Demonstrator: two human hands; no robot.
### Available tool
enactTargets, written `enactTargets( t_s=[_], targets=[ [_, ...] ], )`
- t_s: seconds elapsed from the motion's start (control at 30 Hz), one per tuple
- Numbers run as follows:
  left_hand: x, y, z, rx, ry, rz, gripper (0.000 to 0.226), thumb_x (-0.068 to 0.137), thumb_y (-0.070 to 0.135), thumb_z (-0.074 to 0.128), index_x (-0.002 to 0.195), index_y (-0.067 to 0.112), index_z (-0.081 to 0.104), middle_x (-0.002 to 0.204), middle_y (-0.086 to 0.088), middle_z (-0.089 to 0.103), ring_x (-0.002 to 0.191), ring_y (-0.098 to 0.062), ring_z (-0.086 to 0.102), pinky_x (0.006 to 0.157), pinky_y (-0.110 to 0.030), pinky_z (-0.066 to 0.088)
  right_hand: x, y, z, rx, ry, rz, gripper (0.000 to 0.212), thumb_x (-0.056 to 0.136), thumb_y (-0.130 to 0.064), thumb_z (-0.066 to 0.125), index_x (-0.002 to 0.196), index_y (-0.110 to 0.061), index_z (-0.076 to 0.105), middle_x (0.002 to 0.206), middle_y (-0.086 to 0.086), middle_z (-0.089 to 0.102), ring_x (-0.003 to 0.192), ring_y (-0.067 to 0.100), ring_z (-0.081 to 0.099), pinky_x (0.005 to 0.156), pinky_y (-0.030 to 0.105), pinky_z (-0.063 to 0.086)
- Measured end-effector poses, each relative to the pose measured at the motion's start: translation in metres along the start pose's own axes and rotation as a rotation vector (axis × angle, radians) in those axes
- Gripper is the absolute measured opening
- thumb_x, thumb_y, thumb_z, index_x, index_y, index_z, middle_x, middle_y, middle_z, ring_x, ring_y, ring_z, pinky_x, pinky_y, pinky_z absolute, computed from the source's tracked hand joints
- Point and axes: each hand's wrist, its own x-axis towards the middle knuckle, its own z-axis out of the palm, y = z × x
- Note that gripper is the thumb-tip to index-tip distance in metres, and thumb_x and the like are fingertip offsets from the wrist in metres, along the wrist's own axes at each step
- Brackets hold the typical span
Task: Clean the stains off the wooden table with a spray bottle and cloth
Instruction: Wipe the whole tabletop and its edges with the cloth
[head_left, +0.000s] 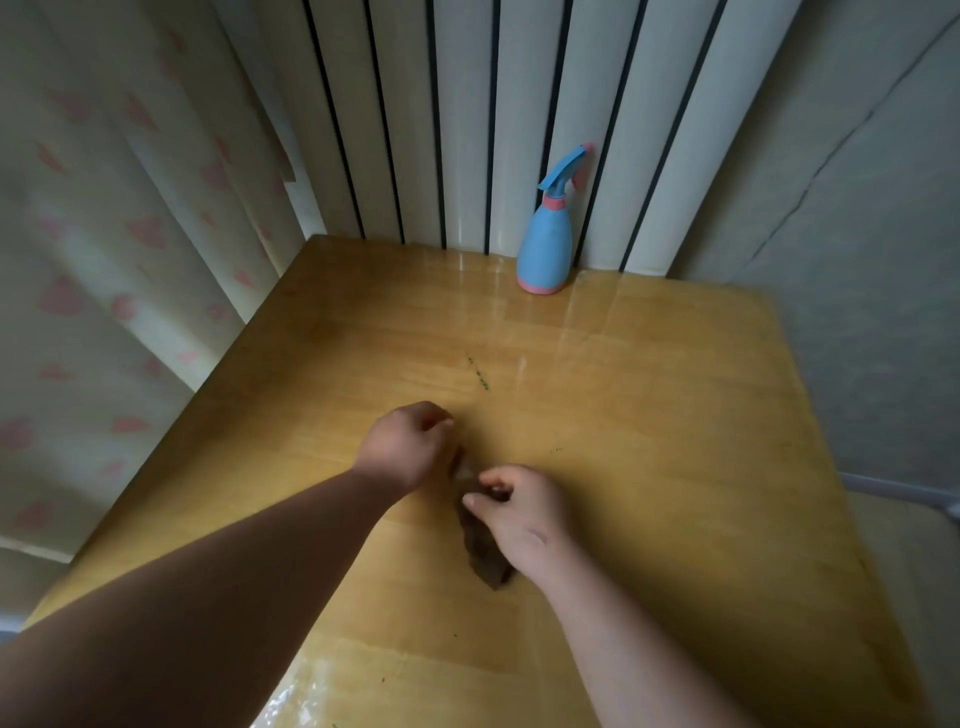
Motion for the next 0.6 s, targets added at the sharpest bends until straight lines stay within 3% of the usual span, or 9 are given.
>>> enactTargets(
  t_s=[0.1, 0.2, 0.3, 0.33, 0.37, 0.47, 0.6],
  targets=[
    [-0.002, 0.007, 0.002, -0.554, -0.235, -0.154, 0.037, 0.097, 0.043, 0.055, 0.105, 0.012, 0.074, 0.103, -0.009, 0.074, 0.100, -0.029, 0.066, 0.089, -0.038, 0.048, 0.011, -0.002, -0.009, 0.478, 0.060, 0.082, 0.010, 0.093, -0.021, 0.063, 0.099, -0.025, 0.057, 0.104, -0.002, 0.068, 0.098, 0.018, 0.064, 0.088, 0.034, 0.052],
    [-0.002, 0.017, 0.006, -0.822, -0.431, -0.159, 0.038, 0.085, 0.030, 0.065, 0.110, 0.003, 0.071, 0.108, -0.017, 0.072, 0.103, -0.033, 0.067, 0.094, -0.040, 0.050, 0.020, -0.004, -0.012, 0.639, 0.002, 0.031, 0.017, 0.095, -0.008, 0.058, 0.105, -0.020, 0.052, 0.104, 0.005, 0.068, 0.098, 0.018, 0.065, 0.092, 0.037, 0.052],
    [0.000, 0.031, 0.006, -0.763, -0.446, -0.114, 0.008, 0.085, 0.007, 0.064, 0.092, 0.003, 0.066, 0.082, -0.012, 0.067, 0.080, -0.027, 0.064, 0.074, -0.032, 0.050, 0.022, -0.001, -0.011, 0.483, 0.114, 0.012, 0.015, 0.089, -0.012, 0.066, 0.092, -0.016, 0.052, 0.088, 0.005, 0.066, 0.081, 0.018, 0.063, 0.075, 0.033, 0.053],
    [0.001, 0.035, 0.005, -0.734, -0.433, -0.103, 0.004, 0.089, 0.004, 0.061, 0.086, 0.007, 0.061, 0.075, -0.009, 0.062, 0.074, -0.023, 0.059, 0.070, -0.030, 0.048, 0.022, -0.001, -0.013, 0.435, 0.175, 0.018, 0.022, 0.087, -0.017, 0.070, 0.081, -0.018, 0.049, 0.078, 0.003, 0.061, 0.072, 0.017, 0.058, 0.067, 0.032, 0.050],
    [0.004, 0.037, 0.003, -0.730, -0.407, -0.103, 0.013, 0.091, 0.003, 0.059, 0.081, 0.011, 0.055, 0.072, -0.006, 0.057, 0.071, -0.020, 0.055, 0.067, -0.029, 0.045, 0.022, 0.001, -0.016, 0.415, 0.212, 0.036, 0.030, 0.085, -0.022, 0.072, 0.074, -0.019, 0.044, 0.071, 0.001, 0.056, 0.066, 0.016, 0.053, 0.061, 0.031, 0.046],
    [0.009, 0.036, -0.002, -0.821, -0.329, -0.166, 0.027, 0.095, 0.007, 0.058, 0.074, 0.016, 0.044, 0.077, -0.006, 0.052, 0.074, -0.021, 0.050, 0.062, -0.031, 0.046, 0.021, 0.003, -0.026, 0.484, 0.150, 0.082, 0.036, 0.085, -0.030, 0.072, 0.068, -0.021, 0.041, 0.067, 0.003, 0.048, 0.063, 0.016, 0.045, 0.055, 0.030, 0.039],
    [0.010, 0.035, -0.009, -0.759, -0.282, -0.173, 0.017, 0.092, 0.012, 0.066, 0.091, 0.014, 0.049, 0.094, -0.011, 0.057, 0.087, -0.026, 0.055, 0.063, -0.033, 0.052, 0.024, -0.001, -0.036, 0.670, 0.069, 0.095, 0.028, 0.089, -0.015, 0.067, 0.074, -0.021, 0.044, 0.078, 0.009, 0.057, 0.070, 0.019, 0.053, 0.057, 0.027, 0.042]
  ],
)
